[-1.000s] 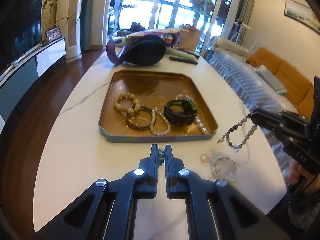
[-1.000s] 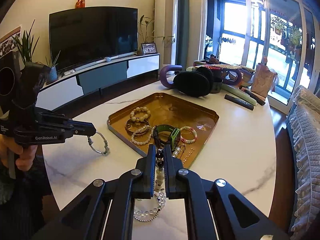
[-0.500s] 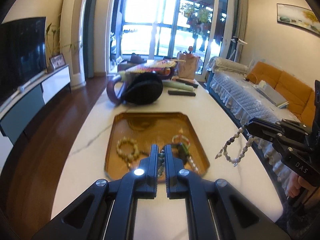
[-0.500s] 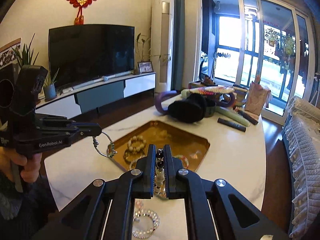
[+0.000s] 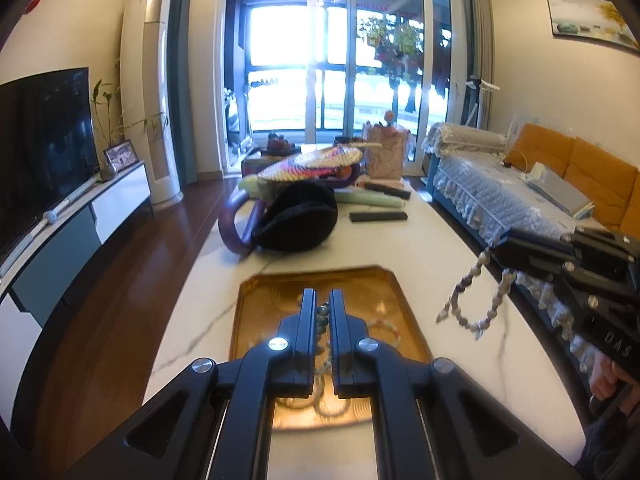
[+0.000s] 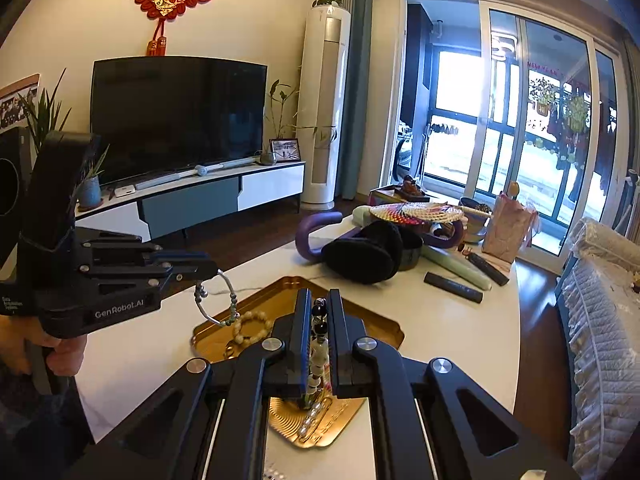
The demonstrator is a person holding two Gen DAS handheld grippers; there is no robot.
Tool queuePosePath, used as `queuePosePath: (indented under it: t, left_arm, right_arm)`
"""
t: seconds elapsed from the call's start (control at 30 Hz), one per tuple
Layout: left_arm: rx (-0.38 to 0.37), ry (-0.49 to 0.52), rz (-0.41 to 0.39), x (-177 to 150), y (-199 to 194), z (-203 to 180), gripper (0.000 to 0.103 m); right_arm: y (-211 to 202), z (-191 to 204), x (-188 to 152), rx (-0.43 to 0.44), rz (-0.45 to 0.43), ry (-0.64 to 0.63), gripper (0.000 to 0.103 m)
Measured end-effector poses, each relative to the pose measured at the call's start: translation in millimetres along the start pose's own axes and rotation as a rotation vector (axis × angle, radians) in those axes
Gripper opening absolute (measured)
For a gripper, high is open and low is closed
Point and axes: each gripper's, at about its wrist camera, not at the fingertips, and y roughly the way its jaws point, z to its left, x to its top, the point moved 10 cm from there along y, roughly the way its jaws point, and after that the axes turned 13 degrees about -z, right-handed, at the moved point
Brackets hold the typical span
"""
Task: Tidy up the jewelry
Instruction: 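Carry the green jade bracelet over the tray with left tool while right tool carries the black bead bracelet, then open both tools to drop both bracelets into the copper tray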
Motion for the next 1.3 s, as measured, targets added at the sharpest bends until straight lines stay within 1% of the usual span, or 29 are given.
queuePosePath:
  t: [0.1,0.2,0.27,0.33,0.47,0.53,0.57,0.6,0.73,0.8,0.9,0.97,1.03,1.07,1.1,1.13,1.17,1.2,1.27,1.3]
  left_arm:
    - [-0.002,-0.011,-0.039,13.0,9.2,2.2,0.006]
    - [-0.024,-0.025,-0.084,23.8,22.2,4.2,0.006]
    - [-0.017,-0.032,-0.095,26.9,33.2,9.2,0.006]
    - [-0.038,-0.049,-0.093,26.4,47.8,12.2,0.006]
    - [-0.023,-0.052,-0.042,12.9,83.7,20.9,0.006]
    - [-0.008,-0.049,-0.003,0.9,102.0,25.8,0.006]
    - [0.005,-0.054,0.015,-7.8,114.2,31.7,0.006]
    - [0.003,-0.063,0.036,-15.3,123.5,35.3,0.006]
    - [0.014,-0.138,0.141,-55.7,158.5,53.0,0.006]
    - [0.038,-0.149,0.184,-74.9,170.5,59.0,0.006]
    - [0.07,-0.161,0.239,-100.9,180.7,63.0,0.006]
    - [0.07,-0.162,0.262,-112.0,181.8,58.6,0.006]
    - [0.087,-0.135,0.281,-118.1,177.0,50.9,0.009]
    - [0.098,-0.118,0.29,-118.9,173.3,47.7,0.016]
    - [0.103,-0.109,0.297,-118.9,169.8,45.3,0.023]
    - [0.104,-0.107,0.29,-115.8,161.2,39.9,0.044]
    - [0.103,-0.112,0.269,-111.7,152.3,37.9,0.064]
    - [0.106,-0.121,0.231,-104.5,140.5,35.5,0.073]
    - [0.103,-0.137,0.181,-95.9,119.1,27.4,0.074]
    - [0.095,-0.144,0.178,-95.9,111.9,22.8,0.074]
  right_arm:
    - [9.2,-4.1,4.2,-0.007,-0.005,-0.016,0.007]
    - [22.3,-9.3,6.1,-0.02,-0.005,-0.038,0.007]
    - [32.6,-12.8,5.2,-0.025,0.002,-0.05,0.007]
    - [43.7,-16.0,1.6,-0.026,0.015,-0.058,0.007]
    - [66.8,-22.1,-10.6,-0.025,0.038,-0.066,0.007]
    - [79.1,-24.7,-19.3,-0.02,0.051,-0.062,0.007]
    - [84.0,-26.2,-23.4,-0.018,0.055,-0.061,0.007]
    - [91.1,-28.5,-31.1,-0.012,0.067,-0.053,0.007]
    - [112.3,-38.7,-64.5,-0.017,0.114,-0.024,0.007]
    - [122.2,-45.8,-89.6,-0.021,0.159,0.007,0.007]
    - [131.5,-52.5,-115.7,-0.021,0.207,0.042,0.007]
    - [132.3,-58.0,-122.5,-0.021,0.218,0.077,0.007]
    - [128.7,-63.2,-124.9,-0.021,0.232,0.134,0.016]
    - [124.0,-66.1,-124.9,-0.018,0.236,0.174,0.043]
    - [116.6,-68.4,-121.9,-0.016,0.218,0.207,0.071]
    - [111.2,-71.1,-118.5,-0.017,0.2,0.225,0.078]
    - [101.2,-72.5,-114.7,-0.018,0.185,0.242,0.08]
    - [96.8,-72.4,-113.3,-0.019,0.188,0.248,0.08]
    - [80.7,-73.5,-113.2,-0.036,0.206,0.268,0.081]
    - [75.0,-74.1,-113.7,-0.044,0.21,0.283,0.083]
